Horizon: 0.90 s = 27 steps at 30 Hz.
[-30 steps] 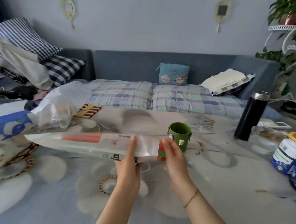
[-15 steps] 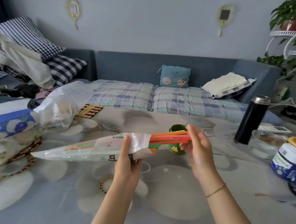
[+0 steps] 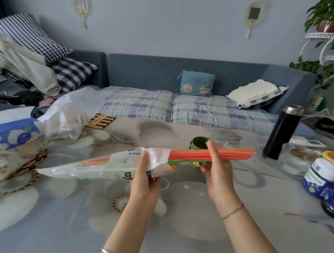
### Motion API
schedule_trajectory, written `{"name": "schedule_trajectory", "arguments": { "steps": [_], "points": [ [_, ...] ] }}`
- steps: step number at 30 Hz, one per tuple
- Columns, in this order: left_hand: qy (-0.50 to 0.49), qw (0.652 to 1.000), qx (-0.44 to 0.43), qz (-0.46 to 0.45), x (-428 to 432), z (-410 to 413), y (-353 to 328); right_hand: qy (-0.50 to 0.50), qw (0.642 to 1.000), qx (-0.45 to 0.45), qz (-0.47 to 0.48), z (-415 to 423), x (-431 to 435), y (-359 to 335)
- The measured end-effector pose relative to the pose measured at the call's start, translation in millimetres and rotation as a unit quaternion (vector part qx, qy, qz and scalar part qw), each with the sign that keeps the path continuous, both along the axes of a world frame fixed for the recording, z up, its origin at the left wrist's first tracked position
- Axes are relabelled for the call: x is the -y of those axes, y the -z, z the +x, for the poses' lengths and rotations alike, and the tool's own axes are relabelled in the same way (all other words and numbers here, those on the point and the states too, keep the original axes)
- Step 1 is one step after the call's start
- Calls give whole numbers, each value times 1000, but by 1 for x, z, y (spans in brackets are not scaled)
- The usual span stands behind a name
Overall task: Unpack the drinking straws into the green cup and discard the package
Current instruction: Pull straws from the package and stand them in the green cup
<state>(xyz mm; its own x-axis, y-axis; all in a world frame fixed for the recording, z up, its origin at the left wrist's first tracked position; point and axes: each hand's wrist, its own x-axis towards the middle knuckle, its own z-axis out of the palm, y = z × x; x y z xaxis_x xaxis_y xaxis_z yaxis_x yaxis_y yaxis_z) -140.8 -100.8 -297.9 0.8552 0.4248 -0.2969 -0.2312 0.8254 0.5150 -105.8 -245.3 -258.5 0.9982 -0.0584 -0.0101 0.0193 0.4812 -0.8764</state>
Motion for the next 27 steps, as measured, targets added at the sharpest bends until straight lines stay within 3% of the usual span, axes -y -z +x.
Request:
{"name": "schedule_trajectory", "arguments": {
  "steps": [4,11,18,27],
  "points": [
    [32,999,-28,27,11,0,8,-97,994,-55,-6,-7,-16,9],
    [-15,999,-13,-25,-2,3,5,37,999,-38,5,3,-1,3],
    [20,999,-42,-12,11,-2,7,-55,991,-47,-113,-6,-13,4],
    [-28,999,-5,-33,-24,-1,8,30,1000,-1,-7,6,29,-15]
  ]
}}
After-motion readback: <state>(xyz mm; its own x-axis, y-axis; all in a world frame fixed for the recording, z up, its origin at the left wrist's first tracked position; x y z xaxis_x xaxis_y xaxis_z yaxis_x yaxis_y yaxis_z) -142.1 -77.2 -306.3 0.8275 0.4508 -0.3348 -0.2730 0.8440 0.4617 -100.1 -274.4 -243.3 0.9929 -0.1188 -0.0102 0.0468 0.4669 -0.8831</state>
